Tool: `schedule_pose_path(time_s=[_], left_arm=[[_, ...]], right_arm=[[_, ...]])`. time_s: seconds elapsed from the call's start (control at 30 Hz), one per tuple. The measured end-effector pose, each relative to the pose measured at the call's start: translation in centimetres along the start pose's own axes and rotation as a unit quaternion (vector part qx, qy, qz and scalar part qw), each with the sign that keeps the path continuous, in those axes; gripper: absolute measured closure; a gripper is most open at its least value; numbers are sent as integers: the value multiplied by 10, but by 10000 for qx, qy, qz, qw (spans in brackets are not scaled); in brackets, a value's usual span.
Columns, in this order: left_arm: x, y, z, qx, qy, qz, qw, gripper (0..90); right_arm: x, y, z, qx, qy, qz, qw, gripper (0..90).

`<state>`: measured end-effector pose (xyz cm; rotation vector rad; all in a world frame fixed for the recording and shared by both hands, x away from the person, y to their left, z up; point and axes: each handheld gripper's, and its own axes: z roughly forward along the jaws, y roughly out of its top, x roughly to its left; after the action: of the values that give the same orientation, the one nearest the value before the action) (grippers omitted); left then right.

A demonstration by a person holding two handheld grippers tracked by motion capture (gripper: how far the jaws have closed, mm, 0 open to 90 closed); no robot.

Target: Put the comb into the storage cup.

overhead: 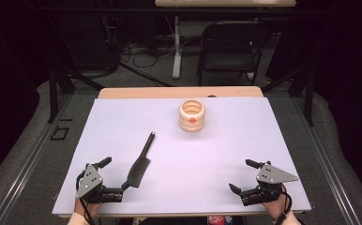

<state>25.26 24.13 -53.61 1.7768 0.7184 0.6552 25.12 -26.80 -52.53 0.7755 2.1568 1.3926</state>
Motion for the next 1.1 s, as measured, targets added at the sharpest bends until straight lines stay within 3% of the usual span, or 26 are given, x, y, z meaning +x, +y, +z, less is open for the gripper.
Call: schedule_pose_path(time_s=[0.43, 1.1], left_arm=[[-5, 7, 14, 51, -70, 160, 9998, 1], [5, 19, 48, 73, -76, 357, 9993, 2]], right_arm=[[0, -1, 0, 27, -9, -3, 10000, 0], [-1, 0, 3, 27, 17, 18, 10000, 0]])
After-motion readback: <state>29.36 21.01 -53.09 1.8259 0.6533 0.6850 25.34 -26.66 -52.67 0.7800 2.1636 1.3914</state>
